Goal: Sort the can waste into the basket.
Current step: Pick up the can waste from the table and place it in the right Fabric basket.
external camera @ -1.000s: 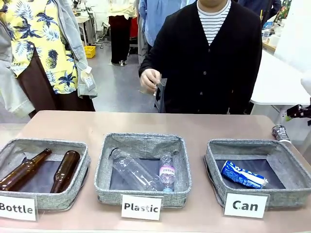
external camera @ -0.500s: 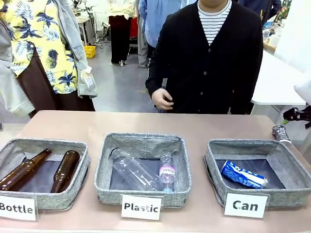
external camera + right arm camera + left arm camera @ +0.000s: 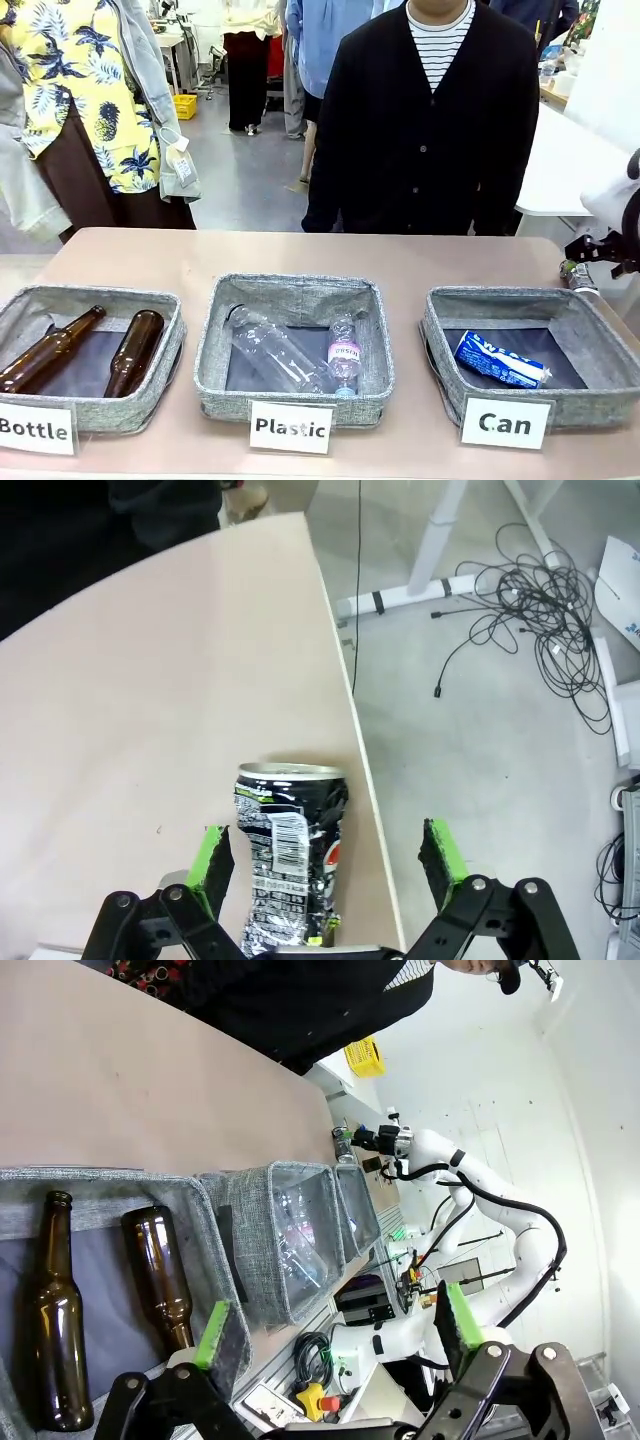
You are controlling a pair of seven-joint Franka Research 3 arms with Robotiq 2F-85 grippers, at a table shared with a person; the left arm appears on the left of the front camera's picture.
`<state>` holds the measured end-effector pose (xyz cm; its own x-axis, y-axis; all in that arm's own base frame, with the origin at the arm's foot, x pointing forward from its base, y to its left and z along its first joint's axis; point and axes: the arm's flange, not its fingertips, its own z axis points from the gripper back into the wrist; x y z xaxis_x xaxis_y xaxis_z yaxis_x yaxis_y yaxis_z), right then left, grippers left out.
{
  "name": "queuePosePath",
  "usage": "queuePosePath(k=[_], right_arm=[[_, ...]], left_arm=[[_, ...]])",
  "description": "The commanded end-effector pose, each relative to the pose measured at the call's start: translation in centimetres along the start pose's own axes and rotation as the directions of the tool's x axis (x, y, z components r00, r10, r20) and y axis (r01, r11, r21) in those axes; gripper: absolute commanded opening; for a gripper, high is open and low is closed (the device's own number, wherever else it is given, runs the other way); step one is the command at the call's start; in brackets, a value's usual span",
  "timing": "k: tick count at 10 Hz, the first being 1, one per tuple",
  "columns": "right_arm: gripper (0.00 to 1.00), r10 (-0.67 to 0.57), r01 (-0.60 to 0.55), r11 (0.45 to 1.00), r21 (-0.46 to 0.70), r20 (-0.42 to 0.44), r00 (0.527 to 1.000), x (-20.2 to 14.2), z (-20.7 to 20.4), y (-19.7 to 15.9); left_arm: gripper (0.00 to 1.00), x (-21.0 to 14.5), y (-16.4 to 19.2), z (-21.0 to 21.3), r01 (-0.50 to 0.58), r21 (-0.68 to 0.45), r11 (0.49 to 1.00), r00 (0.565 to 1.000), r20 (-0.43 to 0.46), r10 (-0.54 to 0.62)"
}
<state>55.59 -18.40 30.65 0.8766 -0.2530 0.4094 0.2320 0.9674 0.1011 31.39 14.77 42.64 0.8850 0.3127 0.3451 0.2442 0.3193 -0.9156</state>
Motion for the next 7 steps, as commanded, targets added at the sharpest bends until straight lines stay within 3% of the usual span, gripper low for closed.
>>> queuePosePath(k=[1,7], right_arm=[[1.0,-0.005,0.004,0.999,-0.034,-0.045,0.999,0.3,0.5,1.3],[1.0,0.041,-0.045,0.998,-0.038,-0.119,0.992,-0.9,-0.4,1.9]], left_arm=[[1.0,0.2,-0.3,0.2,-0.011,0.004,1.0,1.0,-0.006,0.011],[1.0,0.2,-0.3,0.2,-0.011,0.004,1.0,1.0,-0.006,0.011]])
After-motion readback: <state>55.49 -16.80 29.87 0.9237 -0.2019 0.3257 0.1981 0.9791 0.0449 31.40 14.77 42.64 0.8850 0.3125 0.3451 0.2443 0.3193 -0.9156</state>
